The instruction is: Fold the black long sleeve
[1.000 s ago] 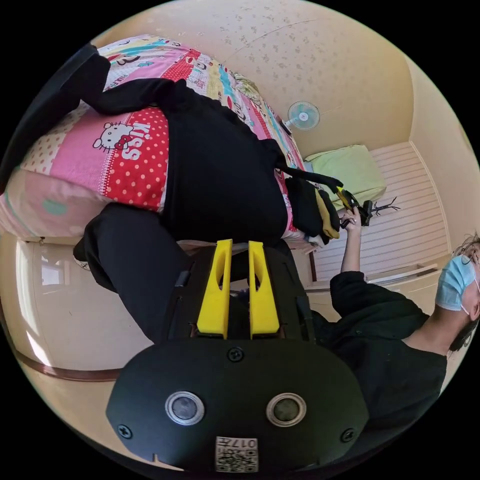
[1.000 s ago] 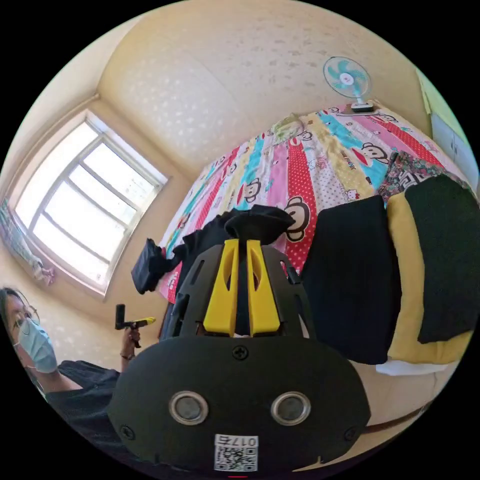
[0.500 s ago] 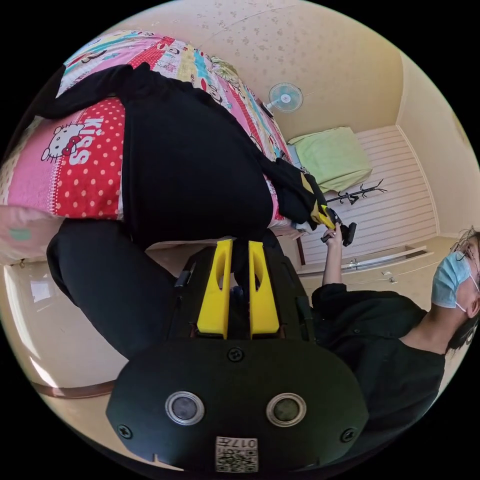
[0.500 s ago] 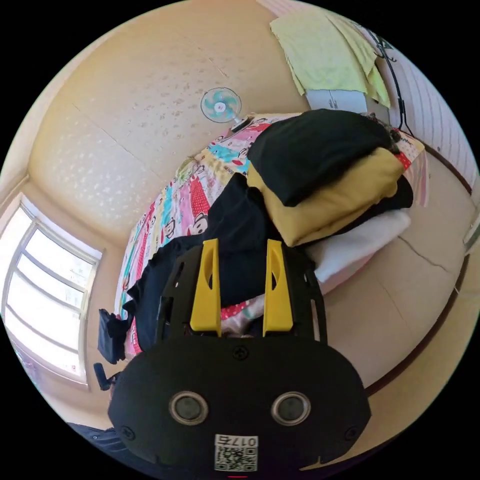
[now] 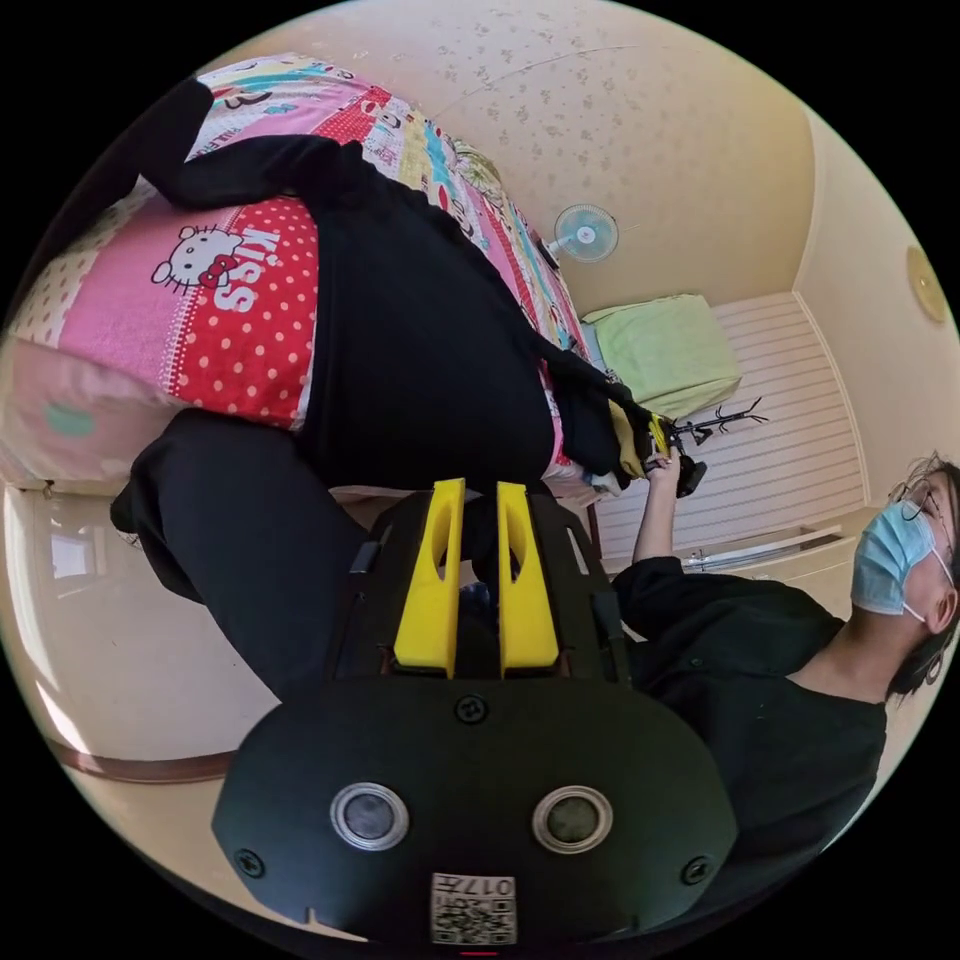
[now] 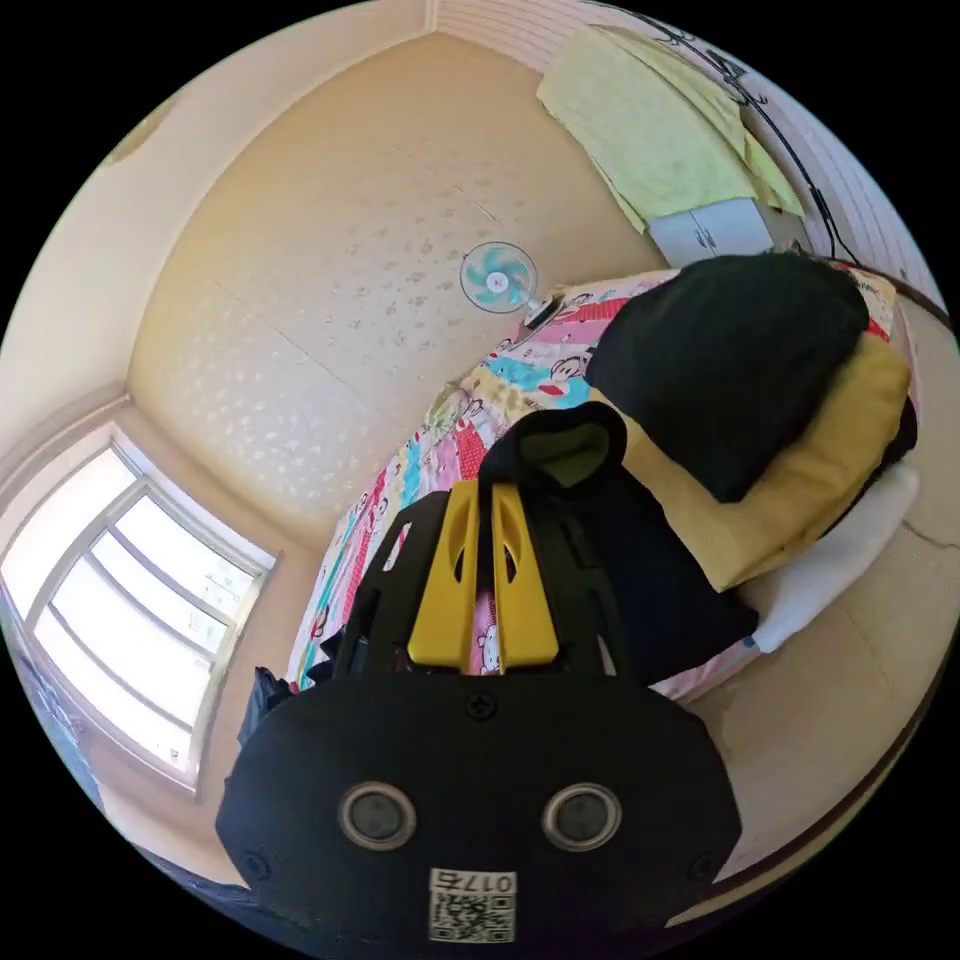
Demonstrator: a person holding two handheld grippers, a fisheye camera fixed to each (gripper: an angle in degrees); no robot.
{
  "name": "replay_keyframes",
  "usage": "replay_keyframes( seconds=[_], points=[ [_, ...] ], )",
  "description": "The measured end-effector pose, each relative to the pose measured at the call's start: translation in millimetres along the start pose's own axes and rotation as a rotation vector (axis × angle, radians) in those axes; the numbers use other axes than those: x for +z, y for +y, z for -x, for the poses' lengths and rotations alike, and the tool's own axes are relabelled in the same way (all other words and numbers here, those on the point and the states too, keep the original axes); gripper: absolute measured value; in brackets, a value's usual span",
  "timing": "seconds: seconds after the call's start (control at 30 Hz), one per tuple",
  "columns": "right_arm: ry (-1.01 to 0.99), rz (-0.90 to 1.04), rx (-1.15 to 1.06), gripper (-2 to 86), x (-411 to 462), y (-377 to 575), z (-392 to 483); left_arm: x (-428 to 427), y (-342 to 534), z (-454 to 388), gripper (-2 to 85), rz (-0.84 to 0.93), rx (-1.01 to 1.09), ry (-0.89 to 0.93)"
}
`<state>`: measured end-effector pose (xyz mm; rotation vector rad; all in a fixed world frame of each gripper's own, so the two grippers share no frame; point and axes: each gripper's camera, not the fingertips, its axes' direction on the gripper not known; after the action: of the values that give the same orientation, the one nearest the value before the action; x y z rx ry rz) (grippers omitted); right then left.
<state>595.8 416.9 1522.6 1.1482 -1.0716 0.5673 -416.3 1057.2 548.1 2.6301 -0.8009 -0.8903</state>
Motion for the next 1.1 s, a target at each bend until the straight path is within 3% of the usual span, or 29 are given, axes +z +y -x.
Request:
replay_keyframes(
  seconds=[0.07, 0.13, 0.2, 0.27, 0.4, 0.63, 0.77, 0.83, 0.87, 1.1],
  points=[
    [0.086, 0.009, -0.073, 2.5, 8, -10, 22, -4, -2, 4, 6.4, -0.009, -0.006, -0.003],
    [0.295, 0.058, 0.033, 2.3, 40, -23, 10, -8, -6, 12, 6.5, -0.035, -0.013, 0.021],
    [0.335, 0.071, 0.127, 2.2, 58, -21, 6, -11, -8, 18, 6.6, -0.060, -0.015, 0.060],
    [0.255, -0.012, 0.042, 2.3, 64, -12, 42, -15, -9, 24, 6.6, -0.077, -0.018, 0.089],
    [0.213, -0.109, -0.333, 2.4, 124, 20, 198, -30, -8, 42, 6.6, -0.112, -0.055, 0.081],
    [-0.155, 0.180, -0.665, 3.3, 308, 150, 390, -60, 4, 72, 8.2, -0.324, -0.115, 0.127],
    [-0.164, 0.472, -0.765, 4.9, 404, 267, 404, -78, 4, 96, 11.1, -0.492, -0.170, 0.152],
    [0.015, 0.750, -0.792, 7.0, 460, 339, 389, -92, -10, 110, 13.0, -0.597, -0.179, 0.156],
    [0.050, 0.796, -0.785, 7.3, 466, 352, 384, -95, -16, 113, 13.5, -0.616, -0.178, 0.147],
    [0.017, 0.643, -0.868, 7.7, 389, 357, 346, -100, -117, 146, 15.5, -0.720, -0.183, -0.099]
  ],
)
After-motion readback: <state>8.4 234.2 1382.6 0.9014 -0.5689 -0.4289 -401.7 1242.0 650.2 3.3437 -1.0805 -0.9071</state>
